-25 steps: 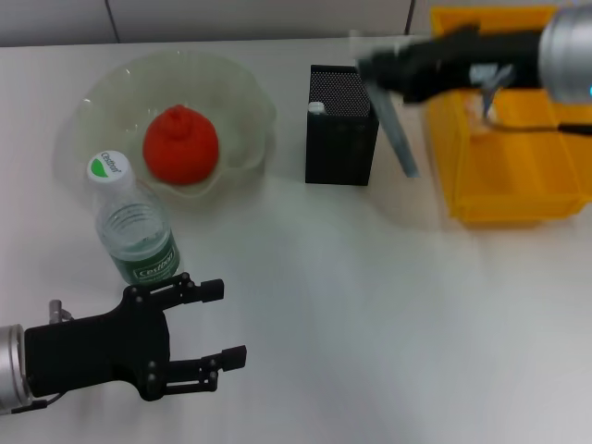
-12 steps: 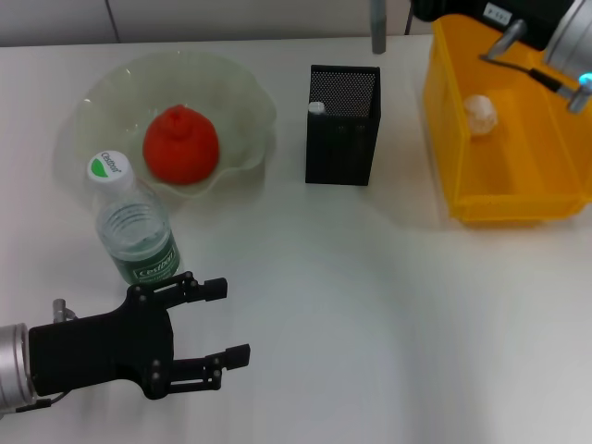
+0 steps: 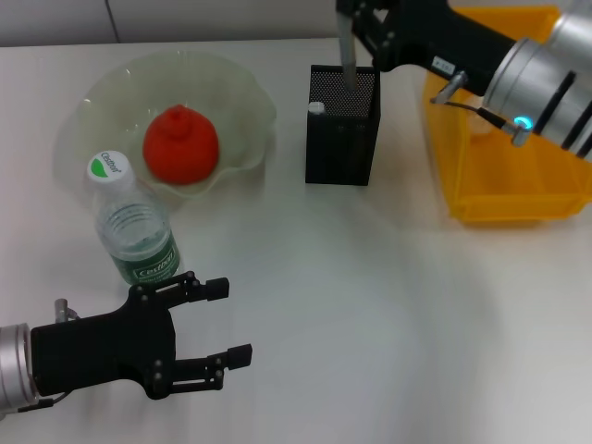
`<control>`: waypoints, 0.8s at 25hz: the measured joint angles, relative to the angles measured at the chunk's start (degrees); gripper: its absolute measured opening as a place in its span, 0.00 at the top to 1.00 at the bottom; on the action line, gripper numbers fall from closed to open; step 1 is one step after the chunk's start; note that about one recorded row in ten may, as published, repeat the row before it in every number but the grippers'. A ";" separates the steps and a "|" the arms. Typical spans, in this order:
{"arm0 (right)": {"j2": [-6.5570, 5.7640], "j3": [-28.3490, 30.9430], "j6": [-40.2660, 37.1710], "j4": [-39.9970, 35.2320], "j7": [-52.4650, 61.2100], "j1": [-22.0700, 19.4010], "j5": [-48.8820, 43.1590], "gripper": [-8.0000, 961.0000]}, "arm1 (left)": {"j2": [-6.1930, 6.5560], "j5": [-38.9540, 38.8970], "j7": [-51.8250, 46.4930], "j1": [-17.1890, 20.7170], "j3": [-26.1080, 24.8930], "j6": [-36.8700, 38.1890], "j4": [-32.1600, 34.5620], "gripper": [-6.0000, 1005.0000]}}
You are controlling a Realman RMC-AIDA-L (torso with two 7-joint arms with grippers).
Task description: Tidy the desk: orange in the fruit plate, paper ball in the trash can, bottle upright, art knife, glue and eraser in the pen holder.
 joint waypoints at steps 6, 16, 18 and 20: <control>0.33 -0.02 0.14 3.83 -4.11 1.57 0.19 0.82 | 0.00 0.00 0.06 0.00 0.00 0.00 0.00 0.16; 0.25 0.10 -5.09 3.93 -4.09 -1.61 0.29 0.78 | -0.09 0.00 0.08 0.13 0.00 0.04 0.00 0.16; -0.05 0.11 -10.74 3.65 -3.45 -3.96 0.31 0.77 | -0.08 0.00 0.11 0.21 0.00 0.11 0.00 0.16; -0.56 0.09 -16.81 2.11 -1.14 -7.30 -0.11 0.75 | 0.03 0.00 0.13 0.31 -0.02 0.12 0.00 0.16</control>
